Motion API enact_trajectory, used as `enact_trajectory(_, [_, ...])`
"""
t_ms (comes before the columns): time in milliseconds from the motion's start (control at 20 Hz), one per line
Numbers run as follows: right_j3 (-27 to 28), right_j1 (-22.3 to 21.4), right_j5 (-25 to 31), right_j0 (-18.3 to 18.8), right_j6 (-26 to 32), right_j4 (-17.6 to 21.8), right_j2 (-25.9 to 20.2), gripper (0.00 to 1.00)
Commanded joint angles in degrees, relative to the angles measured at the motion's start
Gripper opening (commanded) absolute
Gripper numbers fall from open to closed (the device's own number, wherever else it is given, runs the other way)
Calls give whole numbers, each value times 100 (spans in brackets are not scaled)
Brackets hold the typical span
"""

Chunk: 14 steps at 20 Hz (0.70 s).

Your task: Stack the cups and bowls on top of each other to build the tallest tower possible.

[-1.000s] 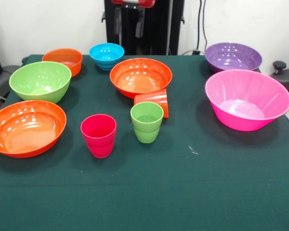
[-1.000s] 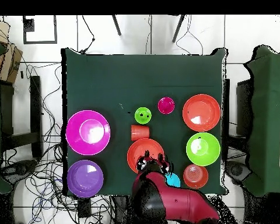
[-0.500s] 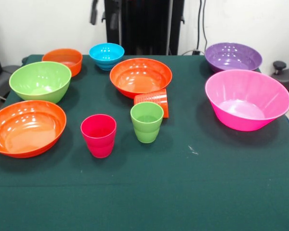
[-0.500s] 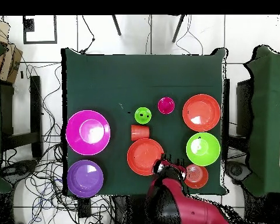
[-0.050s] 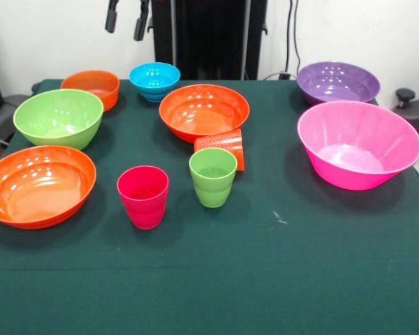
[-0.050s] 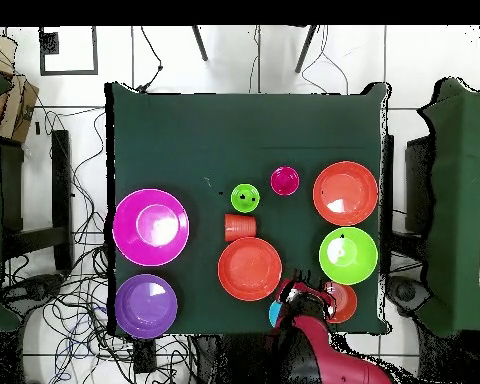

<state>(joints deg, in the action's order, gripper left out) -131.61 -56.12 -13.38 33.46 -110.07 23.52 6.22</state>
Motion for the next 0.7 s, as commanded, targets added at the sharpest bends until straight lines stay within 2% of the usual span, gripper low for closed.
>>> enact_trajectory(50, [60,656,-424,-487,-783,-22,21,100])
enact_trajectory(200, [48,785,-556,-825,-872,-243,162,100])
enact_trajectory(400, [132,1189,-868,-1338,-952,-529,399,100])
enact_trajectory(700, [116,1293,-872,-2106,-1009,-1064,654,100])
